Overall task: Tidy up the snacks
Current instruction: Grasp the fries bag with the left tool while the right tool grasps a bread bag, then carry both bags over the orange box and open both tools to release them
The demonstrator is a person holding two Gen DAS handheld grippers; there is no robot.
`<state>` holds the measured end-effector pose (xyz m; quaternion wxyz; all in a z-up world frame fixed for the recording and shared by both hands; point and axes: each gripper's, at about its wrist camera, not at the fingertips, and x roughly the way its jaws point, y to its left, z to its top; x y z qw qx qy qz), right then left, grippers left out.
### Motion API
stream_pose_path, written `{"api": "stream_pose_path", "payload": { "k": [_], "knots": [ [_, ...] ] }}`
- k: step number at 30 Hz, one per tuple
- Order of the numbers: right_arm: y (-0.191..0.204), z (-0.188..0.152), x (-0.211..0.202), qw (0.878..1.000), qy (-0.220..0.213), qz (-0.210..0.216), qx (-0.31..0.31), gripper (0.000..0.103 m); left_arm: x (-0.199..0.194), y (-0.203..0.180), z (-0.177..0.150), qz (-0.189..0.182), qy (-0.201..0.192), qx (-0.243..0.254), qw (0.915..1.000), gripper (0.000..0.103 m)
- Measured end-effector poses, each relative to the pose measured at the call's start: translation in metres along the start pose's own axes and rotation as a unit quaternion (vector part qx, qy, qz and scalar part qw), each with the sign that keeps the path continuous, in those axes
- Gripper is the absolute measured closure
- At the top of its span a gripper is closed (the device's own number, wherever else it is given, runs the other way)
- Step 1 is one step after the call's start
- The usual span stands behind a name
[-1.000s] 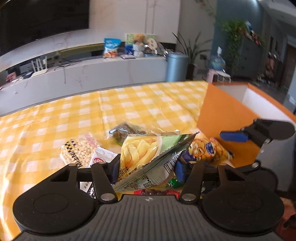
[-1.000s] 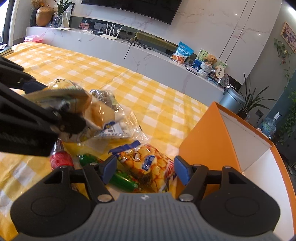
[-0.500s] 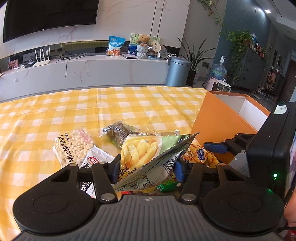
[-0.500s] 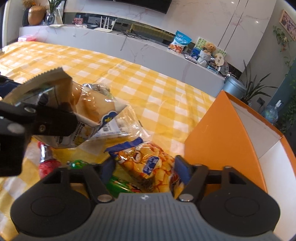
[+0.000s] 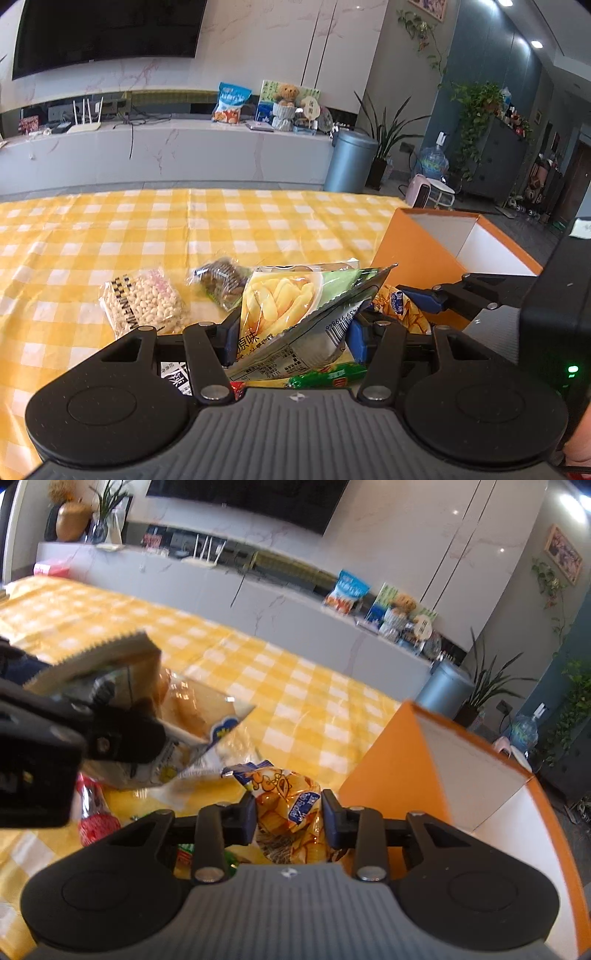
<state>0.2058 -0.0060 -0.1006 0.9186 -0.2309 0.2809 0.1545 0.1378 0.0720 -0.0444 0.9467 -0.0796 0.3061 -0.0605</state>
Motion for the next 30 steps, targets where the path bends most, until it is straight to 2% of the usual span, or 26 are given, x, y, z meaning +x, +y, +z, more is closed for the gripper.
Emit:
{"api": "stream_pose_path", "payload": {
  "k": [8,14,20,28,30],
  "knots": [
    [-0.018,0.001,-0.036,0.998,-0.010,0.037,0.047,0.070,-0.024,-0.015,0.003,0.011,-0.019,0.021,0.9995,0.041],
    [-0.036,-0.005,-0.066,0.992,-0.011,0.080,0.098,0.069,-0.042,-0.027,0.002,0.019,-0.029,0.033,0.9989,0.040],
    [-0.057,-0.009,-0.103,0.985,-0.033,0.105,0.133,0.069,-0.056,-0.042,0.004,0.023,-0.039,0.047,0.9979,0.040],
    [-0.091,-0.022,-0.152,0.981,-0.064,0.101,0.153,0.070,-0.067,-0.071,0.010,0.002,-0.048,0.084,0.9953,0.040],
    [-0.103,-0.027,-0.161,0.978,-0.063,0.116,0.164,0.070,-0.066,-0.079,0.010,-0.008,-0.046,0.093,0.9946,0.040]
  ]
}}
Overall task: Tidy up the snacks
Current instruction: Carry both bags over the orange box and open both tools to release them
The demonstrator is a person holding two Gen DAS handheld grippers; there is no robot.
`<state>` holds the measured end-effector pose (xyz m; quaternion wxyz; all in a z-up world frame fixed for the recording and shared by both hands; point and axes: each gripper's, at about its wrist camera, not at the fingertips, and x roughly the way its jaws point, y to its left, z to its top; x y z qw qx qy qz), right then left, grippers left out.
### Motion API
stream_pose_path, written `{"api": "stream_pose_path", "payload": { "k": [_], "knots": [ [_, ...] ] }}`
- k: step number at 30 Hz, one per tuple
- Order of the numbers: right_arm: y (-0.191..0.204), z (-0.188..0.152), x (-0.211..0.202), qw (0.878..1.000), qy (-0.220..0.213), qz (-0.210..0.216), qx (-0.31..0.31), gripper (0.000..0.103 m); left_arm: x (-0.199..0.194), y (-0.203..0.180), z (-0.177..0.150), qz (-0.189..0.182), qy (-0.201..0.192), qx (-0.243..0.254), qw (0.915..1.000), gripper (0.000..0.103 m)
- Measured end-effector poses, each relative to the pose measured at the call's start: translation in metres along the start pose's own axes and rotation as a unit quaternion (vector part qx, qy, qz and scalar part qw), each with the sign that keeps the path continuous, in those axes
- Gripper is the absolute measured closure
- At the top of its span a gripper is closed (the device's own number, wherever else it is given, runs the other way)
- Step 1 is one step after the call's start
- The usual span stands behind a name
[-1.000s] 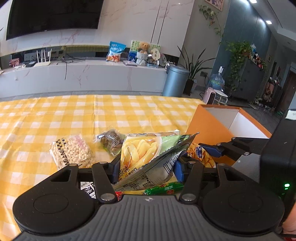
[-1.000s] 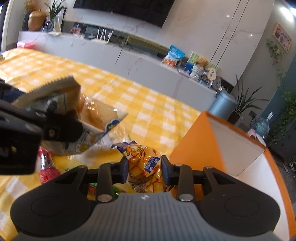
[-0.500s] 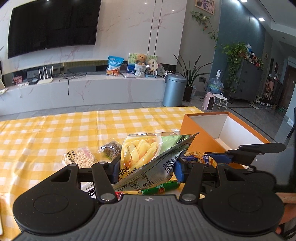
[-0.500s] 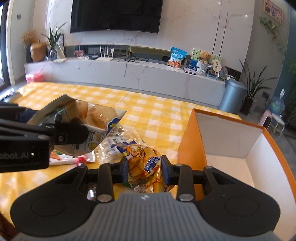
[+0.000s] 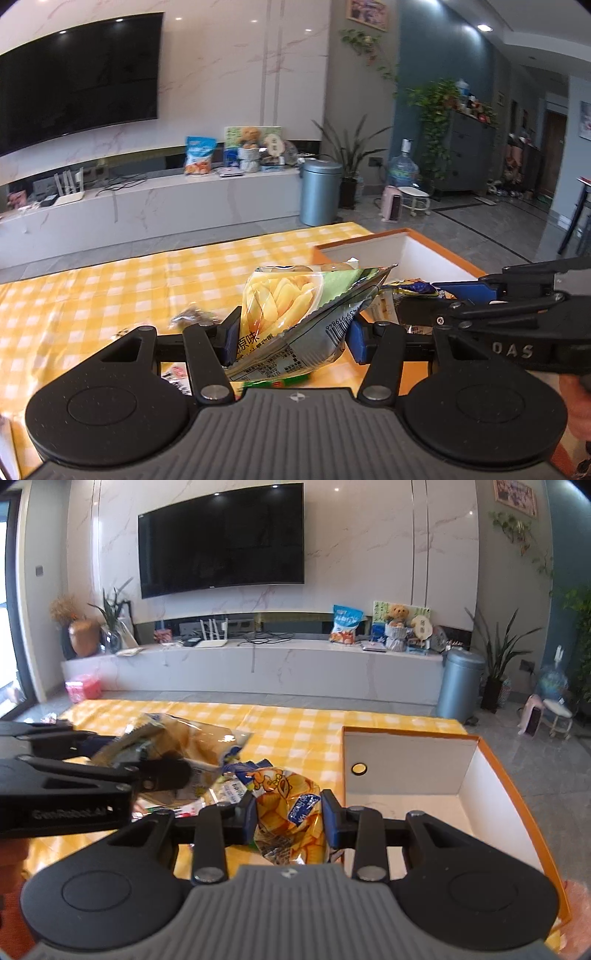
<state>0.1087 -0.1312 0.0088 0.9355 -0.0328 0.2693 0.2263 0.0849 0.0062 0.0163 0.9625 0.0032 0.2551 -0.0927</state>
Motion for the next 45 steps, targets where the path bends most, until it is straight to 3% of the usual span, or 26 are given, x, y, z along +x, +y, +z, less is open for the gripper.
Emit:
{"api": "stream_pose_path", "payload": {
  "k": [7,14,24,34,45],
  "knots": [
    [-0.034,0.005,-0.031,0.998,0.009,0.022,0.057,0.072,0.007,-0.024,0.008,-0.030,0.002,0.026,0.9992,0.040],
    [-0.071,0.013,-0.049,0.997,0.014,-0.049,0.051,0.072,0.022,-0.048,0.025,-0.073,0.002,0.066,0.9951,0.040],
    [-0.131,0.004,-0.030,0.987,0.103,-0.096,0.075,0.072,0.064,-0.087,0.029,-0.132,0.044,0.126,0.9823,0.040],
    [-0.159,-0.005,0.011,0.977,0.163,-0.127,0.054,0.072,0.102,-0.116,0.017,-0.120,0.103,0.202,0.9666,0.040],
    [-0.164,-0.017,0.046,0.969,0.202,-0.142,0.018,0.072,0.148,-0.134,-0.001,-0.092,0.180,0.296,0.9335,0.040]
  ]
}}
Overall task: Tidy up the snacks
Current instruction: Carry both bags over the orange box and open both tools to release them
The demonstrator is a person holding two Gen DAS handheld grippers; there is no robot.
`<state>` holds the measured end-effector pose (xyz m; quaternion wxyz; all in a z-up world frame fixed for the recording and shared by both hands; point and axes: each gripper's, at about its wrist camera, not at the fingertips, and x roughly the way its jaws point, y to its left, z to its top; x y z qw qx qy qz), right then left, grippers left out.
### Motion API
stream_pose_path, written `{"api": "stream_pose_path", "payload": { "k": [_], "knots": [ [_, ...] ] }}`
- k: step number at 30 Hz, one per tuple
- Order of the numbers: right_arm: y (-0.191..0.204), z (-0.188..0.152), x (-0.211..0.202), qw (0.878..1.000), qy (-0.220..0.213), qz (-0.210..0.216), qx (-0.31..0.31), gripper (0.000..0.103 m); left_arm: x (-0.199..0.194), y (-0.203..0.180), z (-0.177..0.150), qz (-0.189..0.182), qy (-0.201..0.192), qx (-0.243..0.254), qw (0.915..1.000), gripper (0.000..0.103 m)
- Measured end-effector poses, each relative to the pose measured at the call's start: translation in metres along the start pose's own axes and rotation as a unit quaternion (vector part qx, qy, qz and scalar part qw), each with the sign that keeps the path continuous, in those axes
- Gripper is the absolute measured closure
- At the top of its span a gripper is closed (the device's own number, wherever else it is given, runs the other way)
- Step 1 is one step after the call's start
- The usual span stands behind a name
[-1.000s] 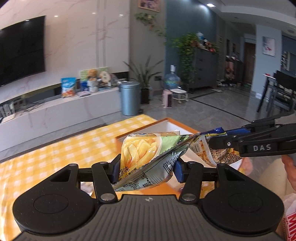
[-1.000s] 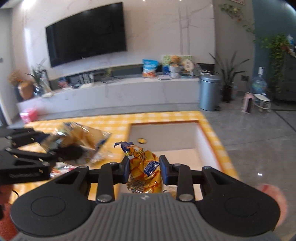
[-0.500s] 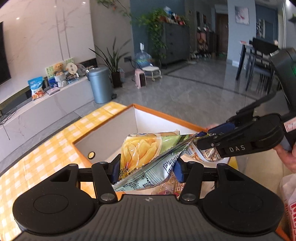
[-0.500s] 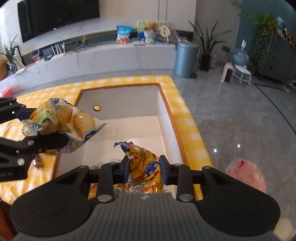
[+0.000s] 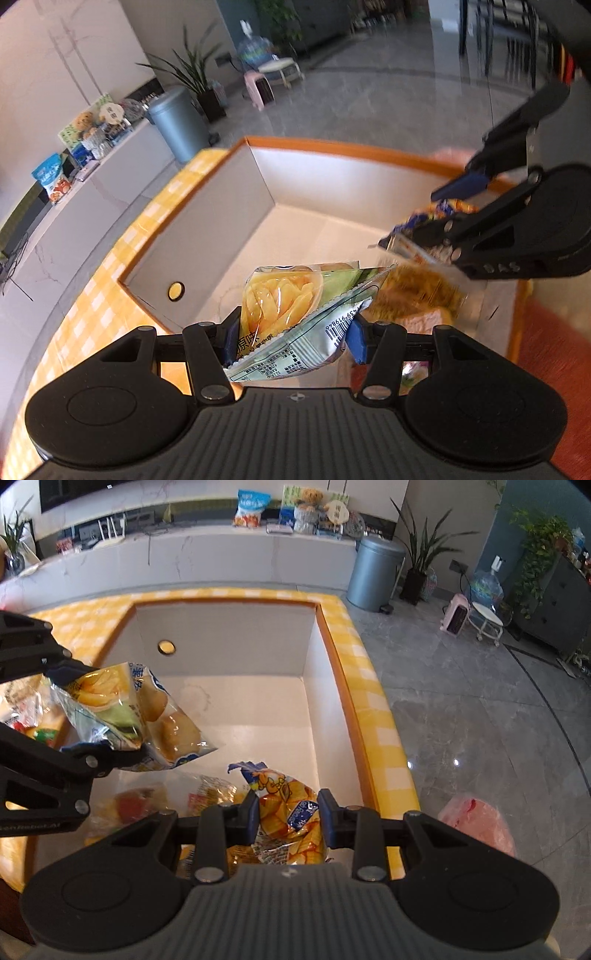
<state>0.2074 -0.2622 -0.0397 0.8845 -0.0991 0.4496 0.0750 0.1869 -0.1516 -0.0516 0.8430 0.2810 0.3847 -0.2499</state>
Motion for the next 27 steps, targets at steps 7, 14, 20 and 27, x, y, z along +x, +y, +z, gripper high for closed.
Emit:
{"api": "stream_pose_path", "payload": {
  "k": [7,14,20,27],
  "knots": [
    [0.002,0.001,0.017,0.999,0.028,-0.010,-0.013,0.071,0.023,-0.002,0.005,-0.005,0.060,0.033,0.9977,0.040],
    [0.010,-0.004,0.020,0.998,0.025,-0.025,-0.045,0.064,0.037,-0.001,0.007,-0.012,0.113,0.040,0.9927,0.039],
    [0.009,-0.001,0.019,0.999,0.022,-0.022,-0.045,0.054,0.047,-0.004,0.008,-0.016,0.132,0.048,0.9900,0.036],
    [0.011,-0.003,0.015,0.999,0.018,-0.016,-0.048,0.047,0.050,-0.005,0.011,-0.013,0.137,0.049,0.9892,0.031]
  ]
}}
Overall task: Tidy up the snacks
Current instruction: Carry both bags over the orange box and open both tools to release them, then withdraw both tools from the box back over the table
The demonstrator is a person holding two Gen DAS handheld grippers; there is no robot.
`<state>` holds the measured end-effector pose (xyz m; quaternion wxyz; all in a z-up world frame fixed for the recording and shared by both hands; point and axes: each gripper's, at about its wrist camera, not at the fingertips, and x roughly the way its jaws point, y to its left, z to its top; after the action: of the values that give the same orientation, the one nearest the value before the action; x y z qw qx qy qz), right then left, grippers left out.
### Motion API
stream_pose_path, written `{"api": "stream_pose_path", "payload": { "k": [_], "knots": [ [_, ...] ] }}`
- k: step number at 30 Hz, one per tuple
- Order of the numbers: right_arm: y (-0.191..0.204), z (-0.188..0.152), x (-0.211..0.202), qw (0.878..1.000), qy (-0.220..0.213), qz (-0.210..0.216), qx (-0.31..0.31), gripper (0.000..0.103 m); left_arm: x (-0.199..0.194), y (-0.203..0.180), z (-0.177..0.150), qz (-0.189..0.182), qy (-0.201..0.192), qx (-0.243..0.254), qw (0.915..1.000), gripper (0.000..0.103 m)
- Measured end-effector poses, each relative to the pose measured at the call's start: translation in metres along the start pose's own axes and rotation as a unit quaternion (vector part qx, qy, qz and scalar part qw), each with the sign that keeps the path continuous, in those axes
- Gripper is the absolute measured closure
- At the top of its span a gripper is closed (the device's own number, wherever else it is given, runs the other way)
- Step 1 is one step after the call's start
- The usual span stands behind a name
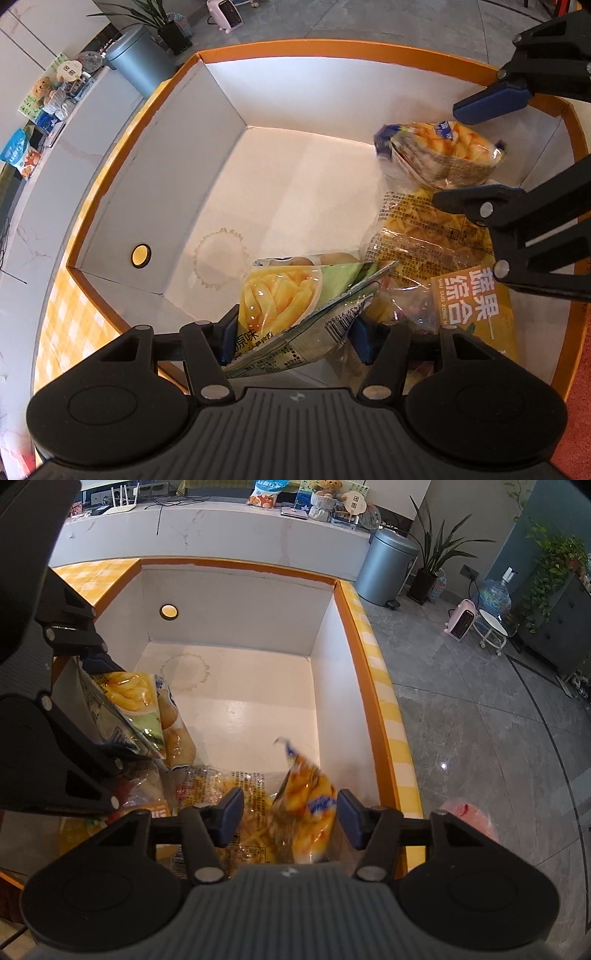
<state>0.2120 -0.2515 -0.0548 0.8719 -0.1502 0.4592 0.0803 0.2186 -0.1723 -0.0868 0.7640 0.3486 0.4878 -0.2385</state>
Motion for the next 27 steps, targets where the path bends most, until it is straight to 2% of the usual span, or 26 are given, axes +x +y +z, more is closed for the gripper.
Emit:
{"api": "stream_pose_path", "payload": {
  "k": [4,5,9,19,27],
  "knots": [
    [-0.001,0.000,-0.002,1.000,-0.001,0.001,0.002,0.043,0.000,0.001,0.001,0.002,-0.002,-0.008,1.0000,0.027],
    [-0.001,0.000,-0.003,1.000,-0.002,0.001,0.002,0.042,0.000,0.001,0.001,0.006,-0.002,-0.008,1.0000,0.021],
    [-0.001,-0.001,-0.004,1.000,-0.002,0.003,0.001,0.039,-0.006,0.000,-0.001,0.019,-0.011,0.001,0.9998,0.013],
    [0.007,-0.001,-0.012,1.000,-0.010,0.000,-0.005,0.034,-0.031,0.000,-0.005,0.030,-0.035,-0.003,0.9989,0.011],
    [0.013,-0.003,-0.032,1.000,-0.023,-0.002,-0.005,0.024,-0.063,0.002,-0.019,0.028,-0.077,-0.027,0.9963,0.011]
  ]
}}
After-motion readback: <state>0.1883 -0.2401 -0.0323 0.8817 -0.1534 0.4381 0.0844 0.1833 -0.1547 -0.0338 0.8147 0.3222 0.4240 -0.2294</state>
